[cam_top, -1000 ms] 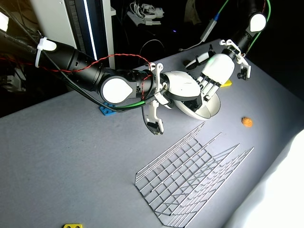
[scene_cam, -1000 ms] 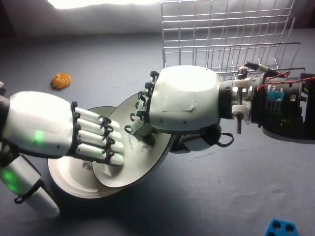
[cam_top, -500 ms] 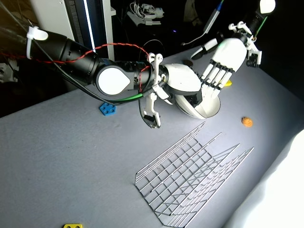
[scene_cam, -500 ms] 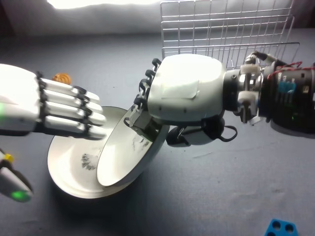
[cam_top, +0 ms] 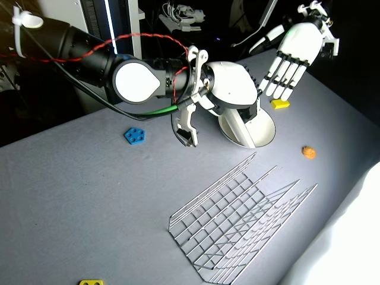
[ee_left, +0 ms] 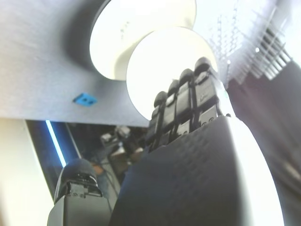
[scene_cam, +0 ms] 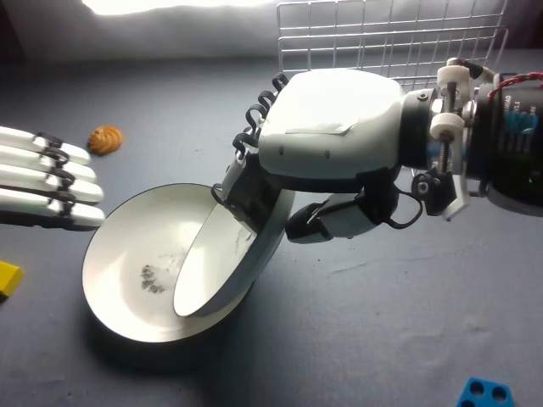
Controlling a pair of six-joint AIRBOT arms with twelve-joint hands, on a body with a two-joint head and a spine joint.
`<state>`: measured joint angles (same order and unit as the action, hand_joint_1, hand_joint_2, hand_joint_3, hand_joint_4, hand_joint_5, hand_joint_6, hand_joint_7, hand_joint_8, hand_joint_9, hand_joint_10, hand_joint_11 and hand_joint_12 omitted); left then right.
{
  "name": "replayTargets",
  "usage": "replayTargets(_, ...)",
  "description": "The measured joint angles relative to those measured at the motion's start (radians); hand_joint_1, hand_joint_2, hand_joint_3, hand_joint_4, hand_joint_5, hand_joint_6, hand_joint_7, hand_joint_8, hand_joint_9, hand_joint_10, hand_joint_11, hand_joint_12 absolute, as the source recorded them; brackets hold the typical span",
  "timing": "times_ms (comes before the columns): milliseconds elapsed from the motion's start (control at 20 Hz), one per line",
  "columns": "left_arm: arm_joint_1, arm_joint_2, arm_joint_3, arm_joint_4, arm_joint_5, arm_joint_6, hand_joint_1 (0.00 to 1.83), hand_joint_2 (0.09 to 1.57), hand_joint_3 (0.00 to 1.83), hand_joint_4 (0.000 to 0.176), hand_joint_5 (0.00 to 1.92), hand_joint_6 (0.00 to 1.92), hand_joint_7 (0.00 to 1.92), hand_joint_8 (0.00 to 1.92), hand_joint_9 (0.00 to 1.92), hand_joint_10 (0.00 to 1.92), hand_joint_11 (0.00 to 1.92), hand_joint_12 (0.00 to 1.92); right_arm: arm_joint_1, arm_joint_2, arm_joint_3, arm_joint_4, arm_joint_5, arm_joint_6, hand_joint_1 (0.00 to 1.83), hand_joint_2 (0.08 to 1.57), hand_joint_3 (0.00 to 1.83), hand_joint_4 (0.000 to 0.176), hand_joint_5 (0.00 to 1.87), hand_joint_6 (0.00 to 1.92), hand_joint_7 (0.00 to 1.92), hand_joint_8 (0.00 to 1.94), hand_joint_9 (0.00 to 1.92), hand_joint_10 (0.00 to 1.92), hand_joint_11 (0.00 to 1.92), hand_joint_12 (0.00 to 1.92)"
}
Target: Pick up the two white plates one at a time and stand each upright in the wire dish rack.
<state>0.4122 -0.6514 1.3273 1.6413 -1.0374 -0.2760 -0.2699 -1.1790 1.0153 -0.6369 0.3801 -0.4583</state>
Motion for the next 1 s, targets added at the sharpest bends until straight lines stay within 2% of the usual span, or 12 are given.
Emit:
replayTargets(50,0.000,0.007,0.000,-0.001,-0.001,-0.006,0.00,1.05,0.00,0.000,0.02,0.00,0.03,0.00,0.01,0.00,0.00,0.00,0.010,0.003,-0.001,-0.026,-0.003,0.047,1.37,1.11,0.00,0.000,0.91,1.06,1.02,0.87,0.94,1.12,0.83,0.96)
replayTargets(100,0.000,0.019,0.000,-0.007,-0.002,-0.006,0.00,1.04,0.00,0.000,0.04,0.01,0.04,0.01,0.03,0.01,0.00,0.00,0.028,0.009,-0.001,-0.069,-0.003,0.134,1.37,1.11,0.00,0.000,0.90,1.06,1.01,0.89,0.94,1.13,0.82,0.99)
replayTargets(150,0.000,0.025,0.000,-0.007,-0.002,-0.007,0.00,1.04,0.00,0.000,0.04,0.01,0.05,0.01,0.04,0.01,0.02,0.01,0.035,0.011,-0.001,-0.084,-0.003,0.170,1.37,1.11,0.00,0.000,0.90,1.07,1.00,0.91,0.94,1.14,0.81,1.00)
replayTargets(350,0.000,0.032,0.012,-0.011,-0.007,-0.008,0.00,1.05,0.00,0.000,0.05,0.01,0.05,0.01,0.04,0.01,0.01,0.01,0.063,0.022,-0.006,-0.093,-0.037,0.230,1.38,1.10,0.00,0.000,0.92,1.03,1.02,0.89,0.95,1.11,0.84,0.99)
replayTargets(500,0.000,0.033,0.019,-0.018,-0.009,-0.010,0.00,1.04,0.00,0.000,0.06,0.01,0.05,0.01,0.04,0.01,0.02,0.01,0.082,0.032,-0.006,-0.098,-0.064,0.282,1.37,1.11,0.00,0.000,0.90,1.05,0.99,0.95,0.95,1.11,0.84,0.94)
replayTargets(650,0.000,0.033,0.019,-0.022,-0.008,-0.010,0.00,1.04,0.00,0.000,0.04,0.00,0.04,0.00,0.03,0.00,0.00,0.00,0.101,0.041,-0.008,-0.122,-0.076,0.341,1.38,1.10,0.00,0.000,0.94,1.00,1.04,0.86,0.96,1.09,0.85,0.93)
replayTargets(800,0.002,0.033,0.019,-0.023,-0.008,-0.010,0.00,1.04,0.00,0.000,0.05,0.00,0.05,0.00,0.05,0.01,0.02,0.01,0.125,0.055,-0.012,-0.196,-0.069,0.478,1.37,1.11,0.00,0.000,0.91,1.05,0.99,0.92,0.93,1.14,0.82,0.95)
replayTargets(1000,0.002,0.033,0.019,-0.023,-0.008,-0.011,0.00,1.04,0.00,0.000,0.05,0.00,0.06,0.01,0.05,0.01,0.01,0.01,0.158,0.079,-0.011,-0.293,-0.036,0.631,1.37,1.11,0.00,0.000,0.91,1.05,1.00,0.91,0.95,1.11,0.83,0.95)
